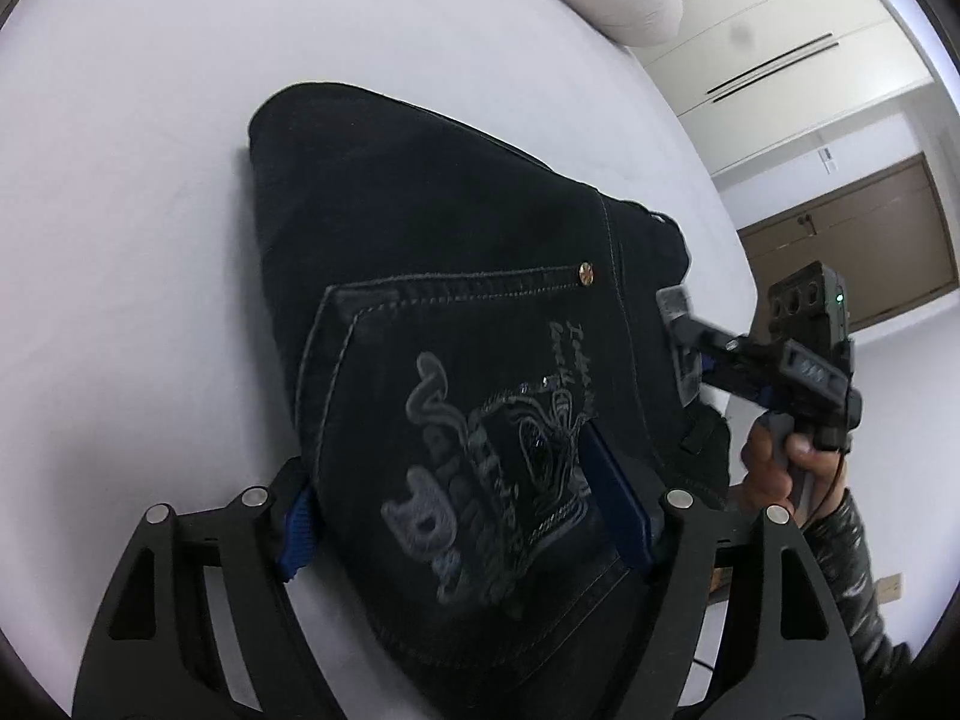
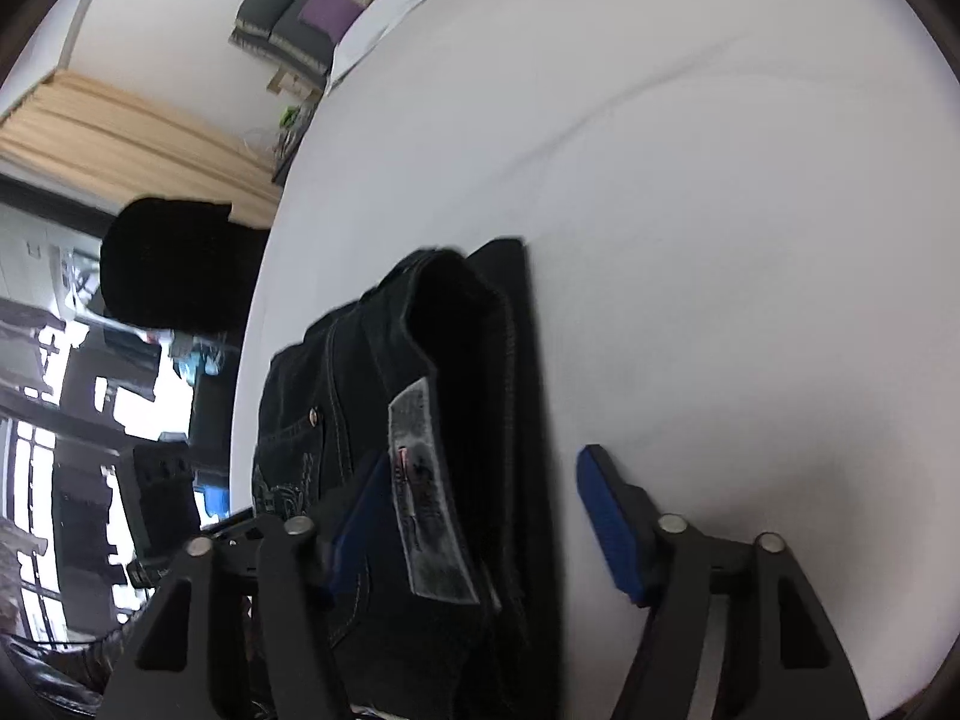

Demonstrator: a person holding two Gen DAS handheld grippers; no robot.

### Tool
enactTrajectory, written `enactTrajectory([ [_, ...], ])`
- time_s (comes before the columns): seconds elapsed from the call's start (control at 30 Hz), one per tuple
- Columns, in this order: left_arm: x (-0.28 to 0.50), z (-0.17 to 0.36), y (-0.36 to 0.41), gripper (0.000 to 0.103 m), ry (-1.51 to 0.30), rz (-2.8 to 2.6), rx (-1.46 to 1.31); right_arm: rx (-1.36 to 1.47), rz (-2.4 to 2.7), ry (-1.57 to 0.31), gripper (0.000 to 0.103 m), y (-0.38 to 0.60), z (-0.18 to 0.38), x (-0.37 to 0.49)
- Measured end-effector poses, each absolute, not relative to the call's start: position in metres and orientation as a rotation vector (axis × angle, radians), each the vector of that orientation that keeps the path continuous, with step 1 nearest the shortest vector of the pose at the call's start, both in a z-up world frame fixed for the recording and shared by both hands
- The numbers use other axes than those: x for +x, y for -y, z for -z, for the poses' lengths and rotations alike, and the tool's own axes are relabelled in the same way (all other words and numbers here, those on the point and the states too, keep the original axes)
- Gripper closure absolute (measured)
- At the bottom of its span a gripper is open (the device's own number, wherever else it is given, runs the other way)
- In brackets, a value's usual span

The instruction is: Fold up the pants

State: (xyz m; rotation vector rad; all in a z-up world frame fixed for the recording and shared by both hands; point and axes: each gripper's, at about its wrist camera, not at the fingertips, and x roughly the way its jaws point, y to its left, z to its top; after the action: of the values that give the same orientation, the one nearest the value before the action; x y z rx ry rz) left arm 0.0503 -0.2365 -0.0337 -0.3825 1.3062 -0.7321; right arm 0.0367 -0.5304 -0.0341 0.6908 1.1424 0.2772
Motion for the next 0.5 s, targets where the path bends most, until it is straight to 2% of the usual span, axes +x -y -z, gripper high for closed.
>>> enactTrajectory([
  [0.07,0.054,0.036,0.239,0.032,-1.320,0.736,-0.404,0.689,-0.273,-1.161,0.053,0.526,0.038,0.035],
  [0.13,0.054,0.032,0.237,0.053,-1.322,0.713,-0.385,0.656,-0.252,-1.172,0.059,0.519,0.038,0.035],
  [0.23,0.054,0.028,0.240,0.065,-1.315,0.701,-0.369,0.561,-0.203,-1.175,0.066,0.508,0.030,0.029],
  [0.4,0.049,0.007,0.244,0.078,-1.268,0.692,-0.278,0.290,-0.110,-1.144,0.079,0.466,0.001,0.022],
  [0.5,0.046,-0.001,0.244,0.082,-1.251,0.692,-0.257,0.248,-0.106,-1.103,0.081,0.447,-0.017,0.016],
])
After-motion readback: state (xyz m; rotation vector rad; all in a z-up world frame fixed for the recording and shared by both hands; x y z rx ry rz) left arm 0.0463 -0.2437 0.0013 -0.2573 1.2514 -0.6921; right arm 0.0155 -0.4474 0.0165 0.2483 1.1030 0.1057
